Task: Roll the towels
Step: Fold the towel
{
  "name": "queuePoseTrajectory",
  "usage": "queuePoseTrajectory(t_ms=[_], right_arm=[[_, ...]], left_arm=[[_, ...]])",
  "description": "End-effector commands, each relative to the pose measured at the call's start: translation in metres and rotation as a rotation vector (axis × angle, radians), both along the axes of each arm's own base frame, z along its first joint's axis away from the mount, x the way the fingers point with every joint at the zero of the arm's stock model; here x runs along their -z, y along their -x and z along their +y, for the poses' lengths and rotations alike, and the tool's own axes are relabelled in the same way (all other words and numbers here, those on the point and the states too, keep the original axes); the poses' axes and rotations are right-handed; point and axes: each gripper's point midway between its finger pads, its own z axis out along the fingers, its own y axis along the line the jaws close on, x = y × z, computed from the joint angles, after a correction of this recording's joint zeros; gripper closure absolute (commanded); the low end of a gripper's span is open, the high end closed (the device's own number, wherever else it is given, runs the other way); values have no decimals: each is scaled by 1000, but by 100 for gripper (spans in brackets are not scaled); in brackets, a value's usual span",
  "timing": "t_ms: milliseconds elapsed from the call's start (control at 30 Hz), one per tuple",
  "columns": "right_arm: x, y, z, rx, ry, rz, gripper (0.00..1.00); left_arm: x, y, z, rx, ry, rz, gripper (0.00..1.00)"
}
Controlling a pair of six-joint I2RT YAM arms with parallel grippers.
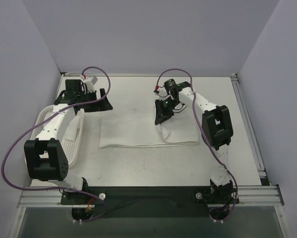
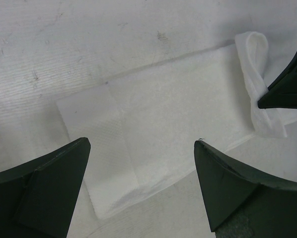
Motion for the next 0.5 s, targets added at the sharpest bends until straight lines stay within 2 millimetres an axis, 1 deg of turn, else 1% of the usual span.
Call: queuePoseTrajectory(t_ms=[0,133,233,333,367,400,433,467], right_arm=[[-12,12,1,-9,8,-4,100],[4,19,5,-29,29,25,100],[12,23,8,-36,34,38,100],[17,23,11,-37,35,48,100],[18,23,12,-37,33,51,100],[19,23,12,-36,32,58,100],[19,19,15,-36,24,57,80],[16,22,15,-49,14,75,67]], left_arm=[[-17,-5,0,-1,12,-63,3],[-15,-7,1,-1,8,-60,3],[-11,-8,3,-10,-5,-48,3],[-6,-8,7,-20,-27,-33,3],[-3,-8,11,-37,-48,-30,3],[-4,-8,13,-35,-63,-42,3],[-4,-7,12,-27,-77,-49,3],[-3,-5,12,-21,-94,-53,3]])
